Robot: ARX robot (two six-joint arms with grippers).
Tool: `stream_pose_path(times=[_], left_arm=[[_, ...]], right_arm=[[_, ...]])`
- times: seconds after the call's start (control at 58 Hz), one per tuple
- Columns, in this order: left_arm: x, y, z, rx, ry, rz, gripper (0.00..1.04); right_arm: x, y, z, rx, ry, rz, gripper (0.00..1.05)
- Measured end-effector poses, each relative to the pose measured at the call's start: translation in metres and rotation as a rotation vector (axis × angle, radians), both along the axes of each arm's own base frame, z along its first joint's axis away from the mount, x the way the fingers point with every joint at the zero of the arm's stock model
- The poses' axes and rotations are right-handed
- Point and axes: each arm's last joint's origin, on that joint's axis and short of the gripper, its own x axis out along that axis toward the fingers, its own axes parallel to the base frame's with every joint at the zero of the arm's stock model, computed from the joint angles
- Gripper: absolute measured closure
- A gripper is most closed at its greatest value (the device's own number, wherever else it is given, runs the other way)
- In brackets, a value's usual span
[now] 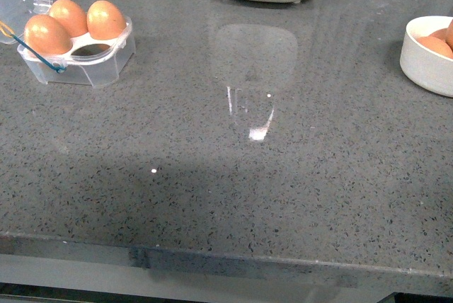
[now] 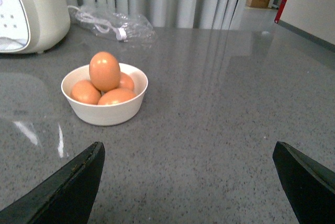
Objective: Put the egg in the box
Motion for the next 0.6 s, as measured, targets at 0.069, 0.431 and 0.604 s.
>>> stream_pose_path(times=[0.069,0.431,0.604], left_arm=[[0.0,0.0,0.0,0.0,0.0,0.0,0.07],[0.0,0.0,0.0,0.0,0.0,0.001,0.07],[0.0,0.0,0.0,0.0,0.0,0.001,0.07]], right_arm=[[0.006,0.0,0.008,-0.004,-0.031,0.009,0.07],[0.086,-0.02,0.045,-0.008,-0.054,0.082,0.07],[0.146,-0.03,0.047,0.058,0.104,0.121,0.07]])
